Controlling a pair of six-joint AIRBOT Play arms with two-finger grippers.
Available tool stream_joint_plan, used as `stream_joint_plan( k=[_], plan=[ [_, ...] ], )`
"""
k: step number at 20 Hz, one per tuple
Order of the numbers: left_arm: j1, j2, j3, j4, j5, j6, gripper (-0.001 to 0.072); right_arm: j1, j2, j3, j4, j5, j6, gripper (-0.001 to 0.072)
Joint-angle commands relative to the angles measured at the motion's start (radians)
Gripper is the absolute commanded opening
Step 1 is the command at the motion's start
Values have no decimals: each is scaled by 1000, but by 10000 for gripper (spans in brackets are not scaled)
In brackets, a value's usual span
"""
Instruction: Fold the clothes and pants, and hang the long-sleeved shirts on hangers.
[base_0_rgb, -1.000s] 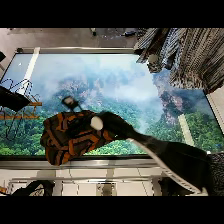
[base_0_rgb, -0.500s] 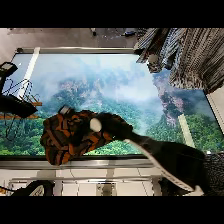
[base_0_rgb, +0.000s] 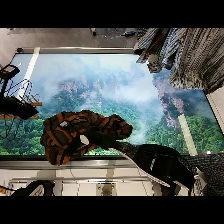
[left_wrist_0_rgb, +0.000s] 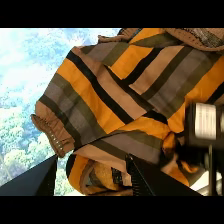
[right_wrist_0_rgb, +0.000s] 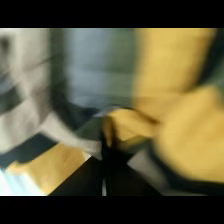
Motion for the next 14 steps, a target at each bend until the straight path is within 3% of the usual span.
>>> stream_joint_plan(
  k=[1,3,6,9,14],
  plan=[
    [0,0,0,1,1,0,497,-55,-5,2,10,9,161,18],
    [0,0,0,0,1,1,497,-99,28,2,44,75,151,18],
    [0,0,-4,-1,1,7,497,-160,156,2,47,134,52,16],
    [2,0,-41,-138,0,103,497,-236,342,2,23,162,-30,16],
    [0,0,-194,-304,0,175,498,-406,555,2,-68,288,-31,16]
  ],
)
